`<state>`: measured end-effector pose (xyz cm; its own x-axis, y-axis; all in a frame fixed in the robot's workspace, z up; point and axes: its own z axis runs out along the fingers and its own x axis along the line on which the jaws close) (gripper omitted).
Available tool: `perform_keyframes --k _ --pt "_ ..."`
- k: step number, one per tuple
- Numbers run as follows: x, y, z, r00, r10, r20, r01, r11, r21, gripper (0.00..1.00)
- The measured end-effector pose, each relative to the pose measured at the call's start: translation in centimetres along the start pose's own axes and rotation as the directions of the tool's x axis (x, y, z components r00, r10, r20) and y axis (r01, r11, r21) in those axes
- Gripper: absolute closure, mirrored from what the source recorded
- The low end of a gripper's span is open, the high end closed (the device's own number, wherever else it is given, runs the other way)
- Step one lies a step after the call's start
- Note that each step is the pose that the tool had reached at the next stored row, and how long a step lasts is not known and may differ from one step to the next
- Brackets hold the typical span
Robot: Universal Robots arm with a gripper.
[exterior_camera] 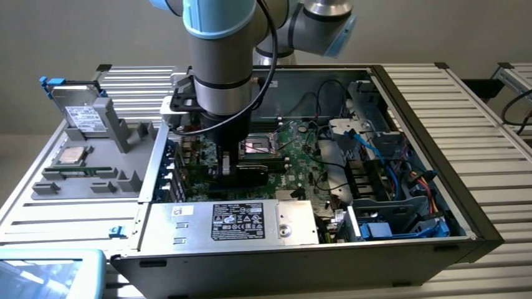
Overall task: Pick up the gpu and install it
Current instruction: 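Insert the gpu into the slot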
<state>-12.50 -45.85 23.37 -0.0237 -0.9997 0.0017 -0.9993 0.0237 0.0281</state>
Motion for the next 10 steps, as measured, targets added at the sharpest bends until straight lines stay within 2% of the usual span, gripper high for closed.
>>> perform_keyframes --k 10 --pt "-0.01 0.02 0.06 1.0 0.001 -0.0003 -0.001 1.0 -0.0002 0.72"
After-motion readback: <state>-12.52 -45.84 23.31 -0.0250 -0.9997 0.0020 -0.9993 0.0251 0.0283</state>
